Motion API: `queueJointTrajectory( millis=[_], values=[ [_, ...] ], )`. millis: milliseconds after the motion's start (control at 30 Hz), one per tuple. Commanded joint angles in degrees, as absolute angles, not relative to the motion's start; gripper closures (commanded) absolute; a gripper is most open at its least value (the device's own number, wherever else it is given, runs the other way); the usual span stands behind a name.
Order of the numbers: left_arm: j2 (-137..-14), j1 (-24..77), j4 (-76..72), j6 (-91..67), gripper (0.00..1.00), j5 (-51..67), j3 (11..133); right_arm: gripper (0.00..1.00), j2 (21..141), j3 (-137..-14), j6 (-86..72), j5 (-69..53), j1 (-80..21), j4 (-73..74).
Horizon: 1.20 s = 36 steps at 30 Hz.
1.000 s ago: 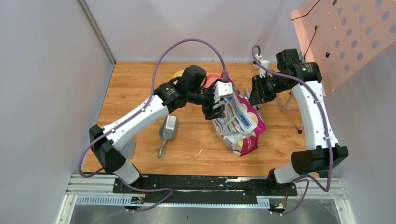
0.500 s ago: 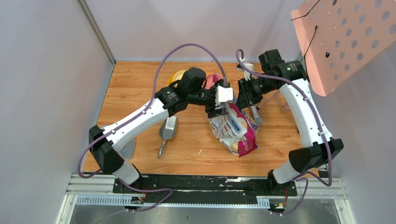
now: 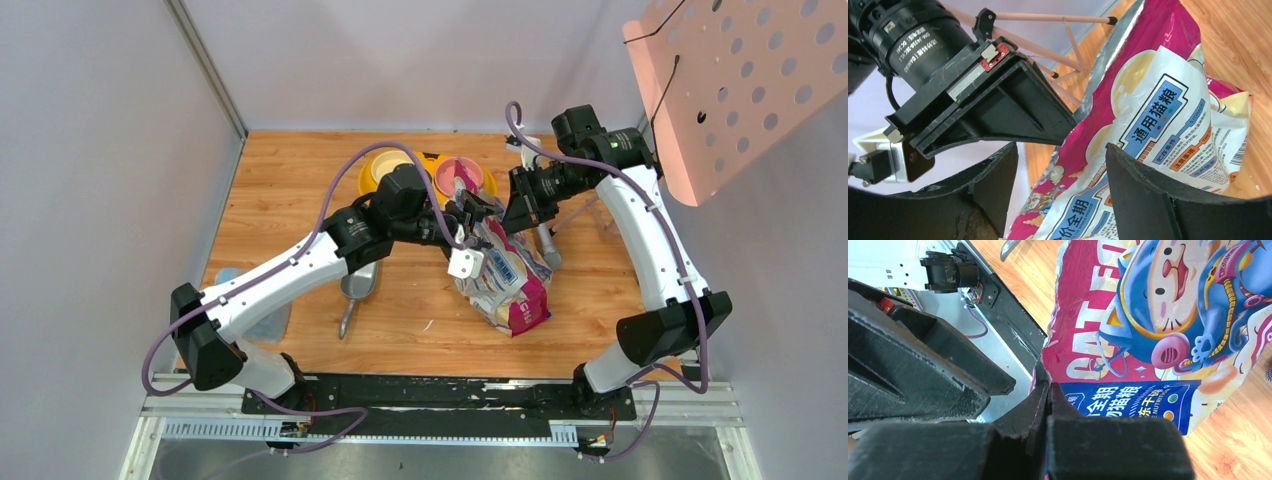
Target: Serve the pet food
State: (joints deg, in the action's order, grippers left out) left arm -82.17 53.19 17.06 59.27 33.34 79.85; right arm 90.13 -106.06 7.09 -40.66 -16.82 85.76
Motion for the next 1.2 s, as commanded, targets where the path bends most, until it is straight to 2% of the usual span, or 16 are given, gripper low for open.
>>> queueJointTrajectory(
  millis=[0,133,333,600,833,1067,1167],
  values=[
    [-81.8,53.96,17.28,68.05,0.29,37.03,80.94,1.0,90.36,-105.82,6.06,-43.38,-17.47,83.32],
    [-83.48,54.12,21.3,72.53,0.36,37.66,83.02,1.0,90.12,-105.82,6.15,-43.39,-17.43,83.28],
    [-84.36,54.16,21.45,75.5,0.39,35.19,81.91,1.0,88.81,-104.73,6.15,-42.32,-17.44,83.22],
    [-84.65,55.12,22.32,81.93,0.43,39.77,81.25,1.0,89.43,-104.04,5.37,-41.03,-17.49,83.14],
    [-86.36,55.53,23.79,83.47,0.54,40.57,82.73,1.0,88.96,-104.34,5.27,-39.52,-17.4,83.05],
    [-88.31,55.62,26.73,84.08,0.56,37.6,84.02,1.0,88.36,-103.99,5.36,-38.84,-17.39,82.86],
    [-88.67,55.69,28.01,84.51,0.64,36.85,84.49,1.0,88.64,-104.94,5.27,-38.36,-17.25,82.79]
  ],
)
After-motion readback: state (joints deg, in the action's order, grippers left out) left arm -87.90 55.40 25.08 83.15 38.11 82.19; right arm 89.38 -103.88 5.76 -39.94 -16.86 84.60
